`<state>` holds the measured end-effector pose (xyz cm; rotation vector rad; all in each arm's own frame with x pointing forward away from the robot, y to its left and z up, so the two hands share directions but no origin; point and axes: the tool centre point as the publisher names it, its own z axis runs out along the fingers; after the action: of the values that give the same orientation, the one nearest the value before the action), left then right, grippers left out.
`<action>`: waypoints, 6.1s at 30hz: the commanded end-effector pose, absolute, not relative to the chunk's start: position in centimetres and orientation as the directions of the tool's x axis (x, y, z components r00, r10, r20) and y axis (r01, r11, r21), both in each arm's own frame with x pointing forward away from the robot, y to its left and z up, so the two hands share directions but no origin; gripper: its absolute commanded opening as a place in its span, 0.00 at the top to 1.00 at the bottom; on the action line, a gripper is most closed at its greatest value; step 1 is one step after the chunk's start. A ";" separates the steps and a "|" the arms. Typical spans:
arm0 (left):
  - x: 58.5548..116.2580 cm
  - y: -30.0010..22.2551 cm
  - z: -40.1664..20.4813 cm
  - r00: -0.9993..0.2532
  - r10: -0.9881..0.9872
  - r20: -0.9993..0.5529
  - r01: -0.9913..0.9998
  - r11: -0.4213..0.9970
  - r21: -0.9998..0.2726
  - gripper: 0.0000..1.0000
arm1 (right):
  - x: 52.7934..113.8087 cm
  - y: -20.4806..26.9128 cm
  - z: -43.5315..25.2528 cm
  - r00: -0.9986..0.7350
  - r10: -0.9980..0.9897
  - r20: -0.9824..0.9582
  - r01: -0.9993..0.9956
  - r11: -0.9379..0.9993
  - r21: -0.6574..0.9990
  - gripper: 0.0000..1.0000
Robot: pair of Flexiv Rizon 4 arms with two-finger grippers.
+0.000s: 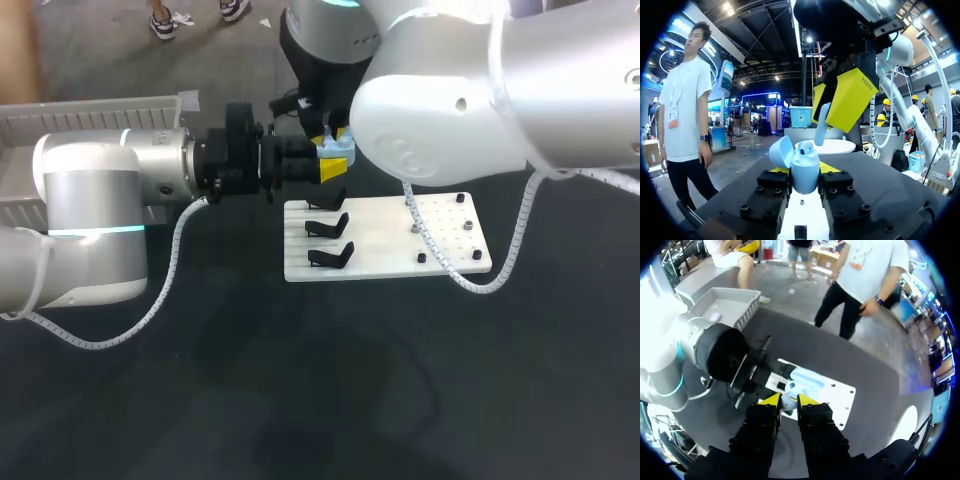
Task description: Pick up each earbud case from the left stands, insert the matching earbuds, close the lid, and place the case in the box.
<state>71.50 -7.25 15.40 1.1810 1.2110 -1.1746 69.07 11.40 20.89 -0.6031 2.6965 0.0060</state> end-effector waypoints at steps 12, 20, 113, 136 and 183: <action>71.6 -7.3 15.3 0.016 -0.010 -1.000 0.999 0.039 0.015 1.00 | 69.9 11.6 20.8 -0.812 -0.482 -0.329 -0.478 0.873 -0.098 1.00; 71.6 -7.3 15.3 0.016 -0.010 -1.000 0.999 0.039 0.015 1.00 | 70.2 11.4 20.4 -0.816 -0.481 -0.322 -0.475 0.874 -0.103 1.00; 71.6 -7.3 15.3 0.016 -0.010 -1.000 0.999 0.039 0.015 1.00 | 70.7 11.0 18.8 -0.836 -0.484 -0.257 -0.486 0.872 -0.063 0.91; 71.6 -7.3 15.3 0.016 -0.010 -1.000 0.999 0.039 0.015 1.00 | 70.7 11.3 19.2 -0.836 -0.482 -0.260 -0.487 0.872 -0.052 0.62; 71.6 -7.3 15.3 0.016 -0.010 -1.000 0.999 0.039 0.015 1.00 | 73.4 7.3 19.9 -0.896 -0.196 -0.398 -0.223 0.975 0.021 0.60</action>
<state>71.54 -7.27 15.36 1.1811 1.2101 -1.1753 74.33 8.29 19.49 -0.3578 2.7713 0.0739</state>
